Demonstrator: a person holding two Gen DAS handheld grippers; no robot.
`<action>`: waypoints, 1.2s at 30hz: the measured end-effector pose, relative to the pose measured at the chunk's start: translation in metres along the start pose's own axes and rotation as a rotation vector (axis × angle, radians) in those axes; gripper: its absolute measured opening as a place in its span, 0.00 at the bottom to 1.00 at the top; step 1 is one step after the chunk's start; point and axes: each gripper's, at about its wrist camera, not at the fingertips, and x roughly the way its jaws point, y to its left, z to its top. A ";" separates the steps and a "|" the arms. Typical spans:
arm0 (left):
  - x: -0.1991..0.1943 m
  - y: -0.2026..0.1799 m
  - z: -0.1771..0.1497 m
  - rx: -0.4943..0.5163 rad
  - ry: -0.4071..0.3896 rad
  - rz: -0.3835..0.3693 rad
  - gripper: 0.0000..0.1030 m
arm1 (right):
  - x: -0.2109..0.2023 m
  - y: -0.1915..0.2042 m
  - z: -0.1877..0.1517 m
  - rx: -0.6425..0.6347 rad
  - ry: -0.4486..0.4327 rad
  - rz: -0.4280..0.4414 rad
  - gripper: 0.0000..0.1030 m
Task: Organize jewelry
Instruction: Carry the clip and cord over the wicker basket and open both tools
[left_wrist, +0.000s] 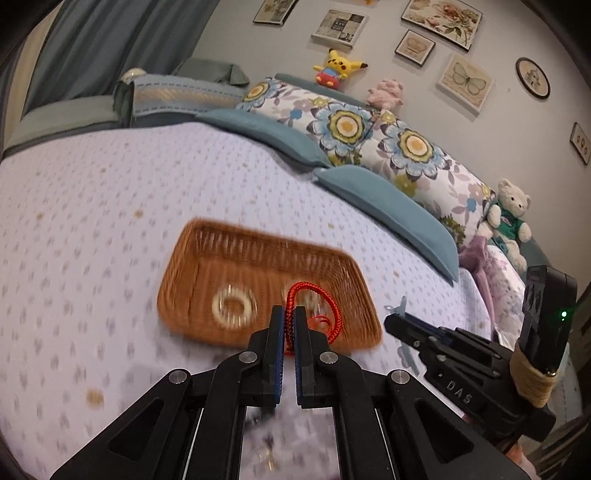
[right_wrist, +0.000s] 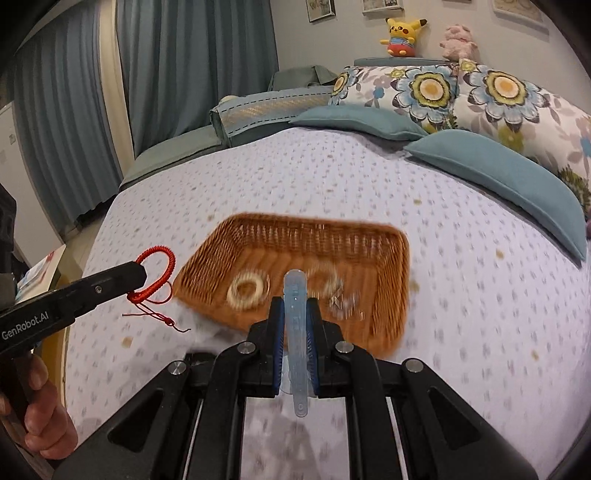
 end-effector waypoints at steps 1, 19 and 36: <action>0.009 0.001 0.009 0.003 -0.003 0.007 0.04 | 0.008 -0.002 0.006 0.004 0.004 0.003 0.13; 0.132 0.042 0.028 -0.037 0.090 0.081 0.04 | 0.154 -0.037 0.030 0.163 0.242 0.169 0.13; 0.139 0.047 0.014 -0.044 0.140 0.077 0.28 | 0.151 -0.027 0.022 0.100 0.229 0.105 0.22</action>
